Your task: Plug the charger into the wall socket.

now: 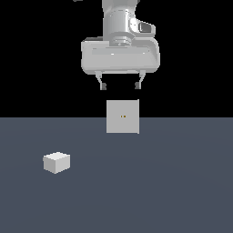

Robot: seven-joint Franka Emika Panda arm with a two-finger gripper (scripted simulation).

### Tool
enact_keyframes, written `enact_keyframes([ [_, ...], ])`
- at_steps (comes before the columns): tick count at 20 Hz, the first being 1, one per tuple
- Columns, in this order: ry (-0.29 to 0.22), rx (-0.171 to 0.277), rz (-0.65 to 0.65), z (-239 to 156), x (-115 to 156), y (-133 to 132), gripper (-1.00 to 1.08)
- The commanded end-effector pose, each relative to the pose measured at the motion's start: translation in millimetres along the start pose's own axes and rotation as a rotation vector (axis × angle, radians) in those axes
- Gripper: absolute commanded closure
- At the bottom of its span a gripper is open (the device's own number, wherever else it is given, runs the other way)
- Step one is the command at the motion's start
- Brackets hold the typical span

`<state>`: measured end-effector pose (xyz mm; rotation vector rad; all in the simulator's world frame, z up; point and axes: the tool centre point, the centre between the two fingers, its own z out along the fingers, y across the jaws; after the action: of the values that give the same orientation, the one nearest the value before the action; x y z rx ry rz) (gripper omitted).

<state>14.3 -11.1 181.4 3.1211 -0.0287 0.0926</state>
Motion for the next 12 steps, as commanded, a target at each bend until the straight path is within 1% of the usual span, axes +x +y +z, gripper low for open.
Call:
enact_keyframes([
  [1, 0.000, 0.000, 0.000, 0, 0, 0, -0.92],
  [6, 0.004, 0.003, -0.019, 2, -1, -3, -0.92],
  [12, 0.018, 0.016, -0.093, 10, -4, -14, -0.92],
])
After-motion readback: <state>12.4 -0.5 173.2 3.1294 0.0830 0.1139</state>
